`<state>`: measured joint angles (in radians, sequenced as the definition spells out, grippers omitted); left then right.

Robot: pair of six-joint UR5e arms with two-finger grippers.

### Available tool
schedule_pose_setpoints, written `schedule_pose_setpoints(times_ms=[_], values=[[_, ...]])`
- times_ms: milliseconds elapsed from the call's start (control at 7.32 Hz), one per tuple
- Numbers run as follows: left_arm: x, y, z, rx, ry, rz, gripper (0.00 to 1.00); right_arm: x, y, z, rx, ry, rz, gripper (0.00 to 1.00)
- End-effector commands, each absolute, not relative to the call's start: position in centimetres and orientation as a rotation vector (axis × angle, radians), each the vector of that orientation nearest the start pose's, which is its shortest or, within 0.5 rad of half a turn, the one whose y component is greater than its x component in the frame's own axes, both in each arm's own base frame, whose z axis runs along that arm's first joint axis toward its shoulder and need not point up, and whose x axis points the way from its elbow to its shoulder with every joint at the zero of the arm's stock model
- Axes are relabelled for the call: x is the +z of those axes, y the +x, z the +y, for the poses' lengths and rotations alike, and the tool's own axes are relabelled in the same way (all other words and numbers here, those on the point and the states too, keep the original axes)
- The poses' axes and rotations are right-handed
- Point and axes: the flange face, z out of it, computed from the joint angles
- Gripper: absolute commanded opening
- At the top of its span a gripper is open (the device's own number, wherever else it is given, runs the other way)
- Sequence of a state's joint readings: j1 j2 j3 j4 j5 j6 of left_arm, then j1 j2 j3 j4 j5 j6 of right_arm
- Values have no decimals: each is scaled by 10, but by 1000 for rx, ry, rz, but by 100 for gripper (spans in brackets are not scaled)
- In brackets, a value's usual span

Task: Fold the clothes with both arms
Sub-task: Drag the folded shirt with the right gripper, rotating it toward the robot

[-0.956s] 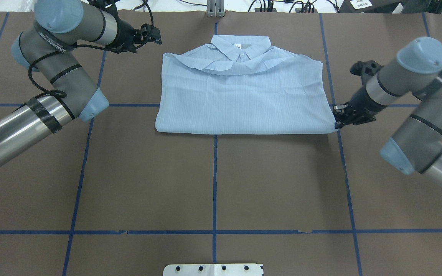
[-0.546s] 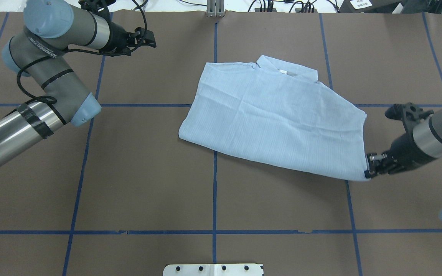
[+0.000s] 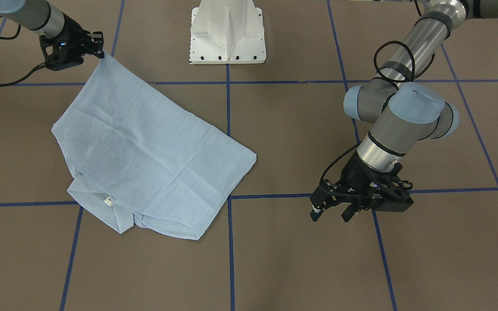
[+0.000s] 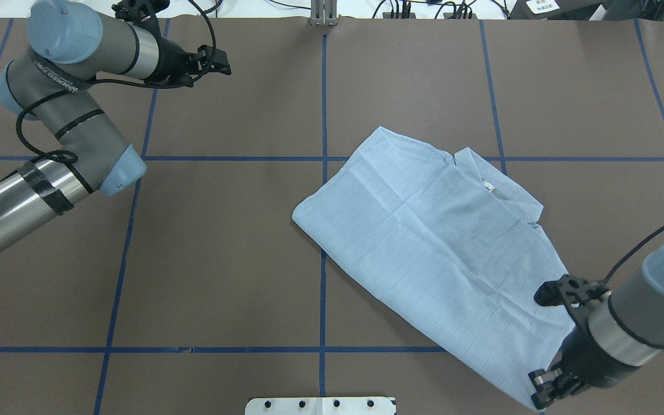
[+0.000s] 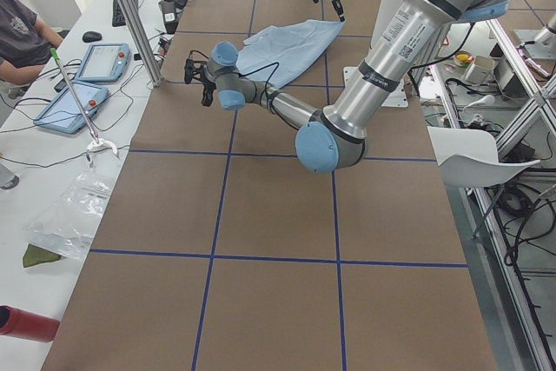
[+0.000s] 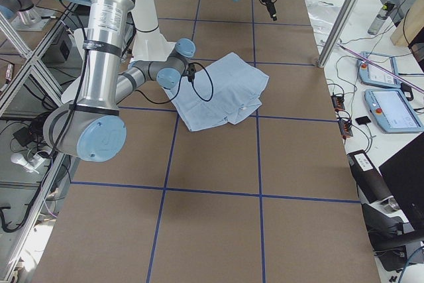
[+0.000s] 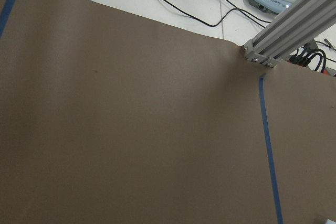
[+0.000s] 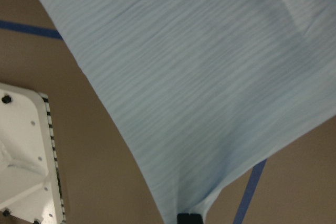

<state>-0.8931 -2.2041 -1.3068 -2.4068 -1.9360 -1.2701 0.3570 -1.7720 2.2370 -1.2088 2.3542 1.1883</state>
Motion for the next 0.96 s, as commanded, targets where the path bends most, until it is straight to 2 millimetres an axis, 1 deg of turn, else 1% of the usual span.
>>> schedule_pose_setpoints(times_ms=[0, 137, 273, 410, 546, 683, 819], values=[[307, 380, -628, -292, 410, 1174, 96, 337, -375, -163, -306, -505, -1016, 99], [306, 384, -625, -286, 406, 1178, 98, 333, -376, -174, -282, -489, -1030, 100], [298, 395, -613, -282, 388, 1199, 98, 316, -371, -206, -226, -421, -1081, 100], [290, 426, -589, -297, 319, 1234, 98, 295, -357, -242, -166, -345, -1140, 100], [278, 454, -562, -323, 244, 1274, 98, 280, -337, -283, -83, -257, -1181, 100], [266, 483, -535, -350, 165, 1307, 98, 279, -317, -311, -18, -200, -1191, 100], [251, 505, -515, -388, 94, 1337, 97, 279, -301, -336, 45, -140, -1194, 100]])
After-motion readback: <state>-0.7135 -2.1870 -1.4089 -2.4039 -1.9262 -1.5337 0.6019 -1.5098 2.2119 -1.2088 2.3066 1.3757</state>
